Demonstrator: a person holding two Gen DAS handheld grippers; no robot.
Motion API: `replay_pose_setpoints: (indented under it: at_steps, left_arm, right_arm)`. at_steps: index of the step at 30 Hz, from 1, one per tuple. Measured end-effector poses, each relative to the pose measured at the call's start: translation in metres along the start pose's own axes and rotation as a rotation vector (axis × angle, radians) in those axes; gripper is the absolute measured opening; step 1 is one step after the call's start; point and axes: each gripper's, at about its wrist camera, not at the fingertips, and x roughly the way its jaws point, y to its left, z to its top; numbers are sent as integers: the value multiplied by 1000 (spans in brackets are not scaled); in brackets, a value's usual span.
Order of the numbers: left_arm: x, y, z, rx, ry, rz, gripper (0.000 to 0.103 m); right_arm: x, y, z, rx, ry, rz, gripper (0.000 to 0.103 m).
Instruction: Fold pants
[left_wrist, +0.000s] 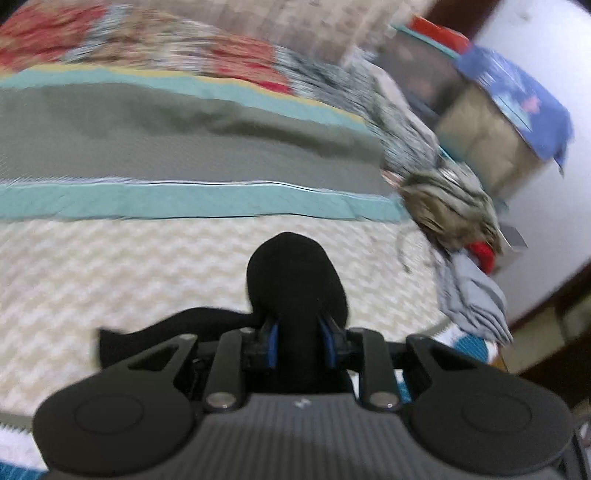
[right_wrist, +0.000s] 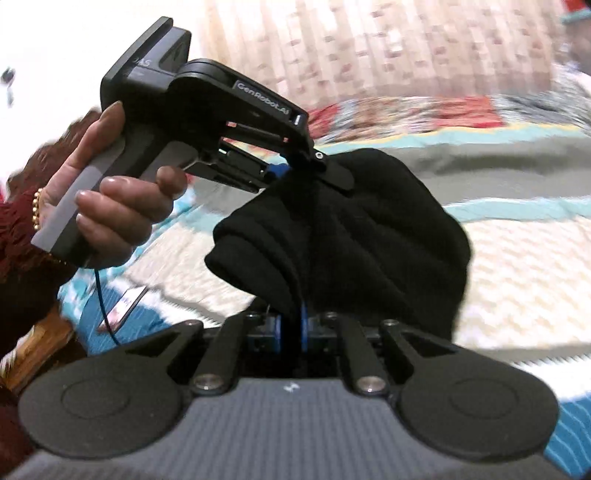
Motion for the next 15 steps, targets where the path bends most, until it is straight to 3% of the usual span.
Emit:
replay_pose_setpoints:
  at_steps: [7, 10, 11, 12, 15]
  left_arm:
    - [9, 104, -38, -226, 39, 126, 22]
    - [32, 137, -58, -316, 86, 165, 33]
    - [38, 143, -65, -337, 93, 175, 42]
    - [38, 147, -70, -351, 83, 177, 53]
    - [27, 152, -75, -390, 34, 147, 60]
  right_arm:
    - [76, 29, -4, -79, 183, 91, 17]
    - [103, 38, -20, -123, 283, 90, 25]
    - [104, 38, -21, -132, 295, 97, 27]
    - [100, 41, -21, -140, 297, 104, 29]
    - [82, 37, -7, -111, 286, 150, 42]
